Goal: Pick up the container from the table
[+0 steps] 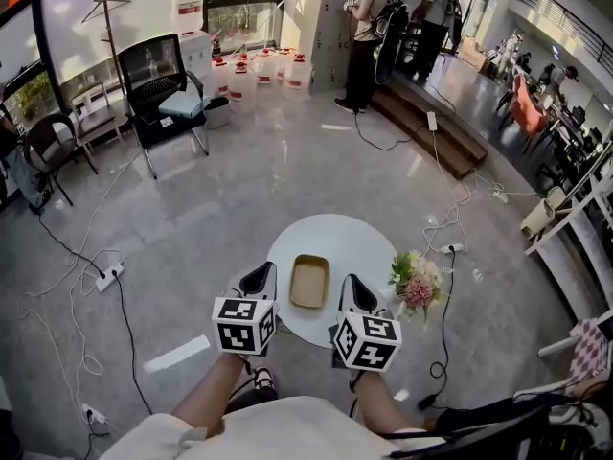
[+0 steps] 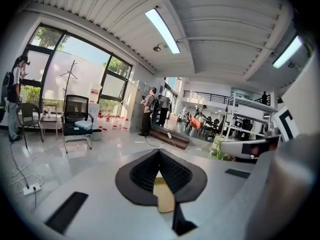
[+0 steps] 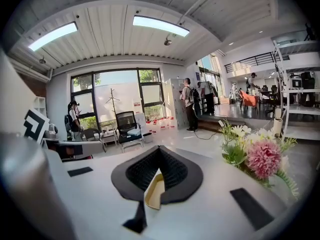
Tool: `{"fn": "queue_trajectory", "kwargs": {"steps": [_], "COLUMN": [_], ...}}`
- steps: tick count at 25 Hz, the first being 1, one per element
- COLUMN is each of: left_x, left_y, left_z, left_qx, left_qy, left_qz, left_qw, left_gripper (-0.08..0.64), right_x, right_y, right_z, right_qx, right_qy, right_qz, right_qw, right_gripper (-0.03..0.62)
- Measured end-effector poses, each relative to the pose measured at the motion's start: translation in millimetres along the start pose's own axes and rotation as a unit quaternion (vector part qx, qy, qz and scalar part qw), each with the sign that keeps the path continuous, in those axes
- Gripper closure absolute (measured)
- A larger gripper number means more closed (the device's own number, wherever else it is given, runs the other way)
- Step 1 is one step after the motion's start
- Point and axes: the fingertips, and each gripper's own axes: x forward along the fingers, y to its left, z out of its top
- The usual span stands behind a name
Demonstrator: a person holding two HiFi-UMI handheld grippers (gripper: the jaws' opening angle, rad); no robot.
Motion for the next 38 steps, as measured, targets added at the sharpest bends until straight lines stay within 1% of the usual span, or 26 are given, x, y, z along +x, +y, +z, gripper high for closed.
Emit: {"fn": "queue_trajectory", "kwargs": {"steps": [6, 9, 14, 19, 26, 29, 34, 38], "left_x": [20.3, 30.3, 46.7, 58.1, 62.8, 61.7, 57.2, 57.1], "left_y": [22.9, 36.5, 52.0, 53.2, 49.6, 51.9, 50.2, 47.8], "left_z": [3.1, 7.9, 16.5, 17.7, 4.1, -5.1, -14.6, -7.0], "left_qx": [-0.004, -0.006, -0.009, -0.010, -0.017, -0.024, -0.031, -0.014], "left_qy": [0.009, 0.009, 0.007, 0.008, 0.023, 0.027, 0.032, 0.023], "left_qz": [-0.002, -0.001, -0.016, -0.042, -0.053, -0.048, -0.029, -0.015], "left_qw": [1.0000, 0.9999, 0.9998, 0.9990, 0.9982, 0.9982, 0.9986, 0.9995], "left_gripper": [0.543, 0.543, 0.543, 0.543, 0.543, 0.543, 0.544, 0.543], "right_x": [24.0, 34.9, 50.4, 52.5, 49.5, 50.7, 57.2, 63.4], "right_y": [-12.7, -11.8, -6.5, -9.1, -21.0, -18.5, -20.4, -19.0], "right_z": [3.1, 6.6, 10.8, 9.3, 5.6, 1.2, -7.8, 6.8], "right_qx": [0.010, 0.011, 0.011, 0.015, 0.015, 0.017, 0.019, 0.006], "right_qy": [0.007, 0.010, 0.012, 0.012, 0.022, 0.024, 0.040, 0.024], "right_qz": [-0.028, -0.039, -0.055, -0.076, -0.095, -0.089, -0.070, -0.050], "right_qw": [1.000, 0.999, 0.998, 0.997, 0.995, 0.996, 0.997, 0.998], "right_gripper": [0.568, 0.568, 0.568, 0.568, 0.568, 0.568, 0.568, 0.568]}}
